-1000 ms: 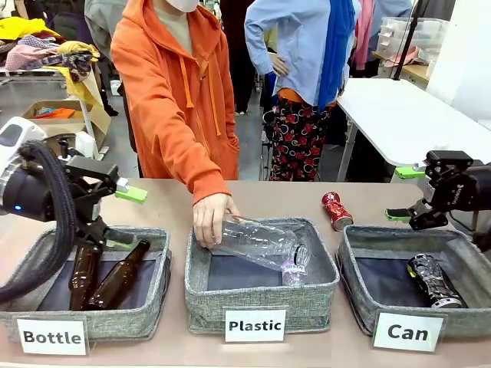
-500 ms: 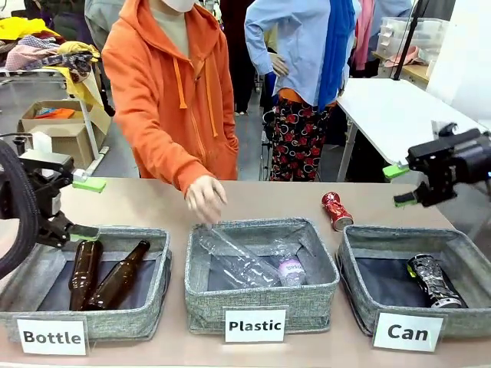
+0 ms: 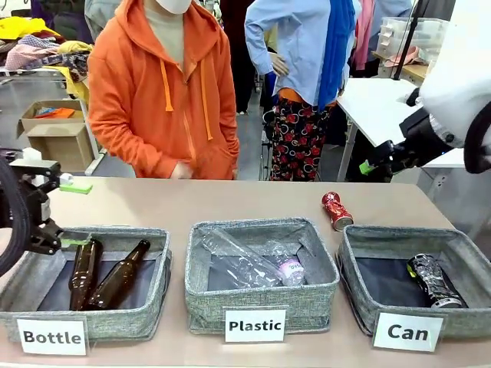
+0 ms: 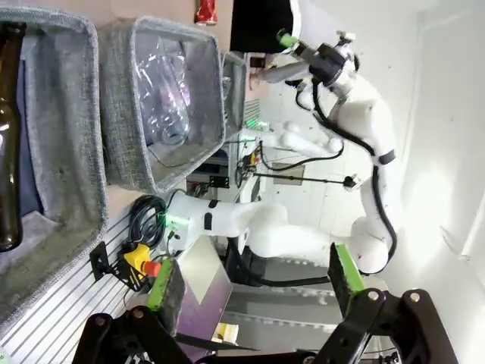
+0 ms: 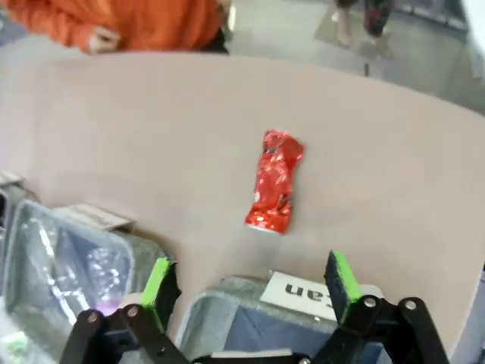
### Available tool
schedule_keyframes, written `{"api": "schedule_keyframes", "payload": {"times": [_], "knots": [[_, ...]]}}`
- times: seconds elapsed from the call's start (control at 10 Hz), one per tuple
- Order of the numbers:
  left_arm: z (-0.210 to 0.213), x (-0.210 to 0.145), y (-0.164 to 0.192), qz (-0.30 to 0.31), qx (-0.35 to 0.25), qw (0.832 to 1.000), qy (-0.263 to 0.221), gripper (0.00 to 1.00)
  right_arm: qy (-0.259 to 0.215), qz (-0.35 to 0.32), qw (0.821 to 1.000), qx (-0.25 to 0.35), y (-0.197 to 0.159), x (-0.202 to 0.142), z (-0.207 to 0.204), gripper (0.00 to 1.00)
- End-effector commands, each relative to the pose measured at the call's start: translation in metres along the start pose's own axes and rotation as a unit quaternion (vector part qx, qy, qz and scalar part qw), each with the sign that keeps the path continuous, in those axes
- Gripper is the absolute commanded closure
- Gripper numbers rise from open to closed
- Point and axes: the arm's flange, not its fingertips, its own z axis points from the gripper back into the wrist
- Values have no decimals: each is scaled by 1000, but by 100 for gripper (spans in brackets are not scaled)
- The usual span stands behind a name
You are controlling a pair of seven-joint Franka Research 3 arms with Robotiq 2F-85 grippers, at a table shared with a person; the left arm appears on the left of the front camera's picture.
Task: Sort the can waste into the basket.
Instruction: Pick up the can waste from the table and place it in the right Fabric basket.
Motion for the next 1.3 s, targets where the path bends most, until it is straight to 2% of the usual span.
{"api": "schedule_keyframes", "payload": {"times": [0.0,0.1,0.2,0.4,0.5,0.6,0.7,1.0,1.2], "knots": [[-10,-3,-5,-3,15,1000,11,0,29,-31,997,68,-5,4,11,0],[-10,-3,-5,-3,15,1000,11,0,0,0,1000,0,0,0,0,0],[-10,-3,-5,-3,15,1000,11,0,17,16,999,-38,16,12,-13,0],[-10,-3,-5,-3,15,1000,11,0,55,36,997,-47,18,45,-62,0],[-10,-3,-5,-3,15,1000,11,0,100,40,993,-48,11,55,-94,0],[-10,-3,-5,-3,15,1000,11,0,124,31,989,-73,7,60,-123,0],[-10,-3,-5,-3,15,1000,11,0,128,18,986,-102,6,62,-143,0],[-10,-3,-5,-3,15,1000,11,0,176,19,980,-84,2,60,-190,0],[-10,-3,-5,-3,15,1000,11,0,208,-14,974,-93,-5,61,-215,0]]}}
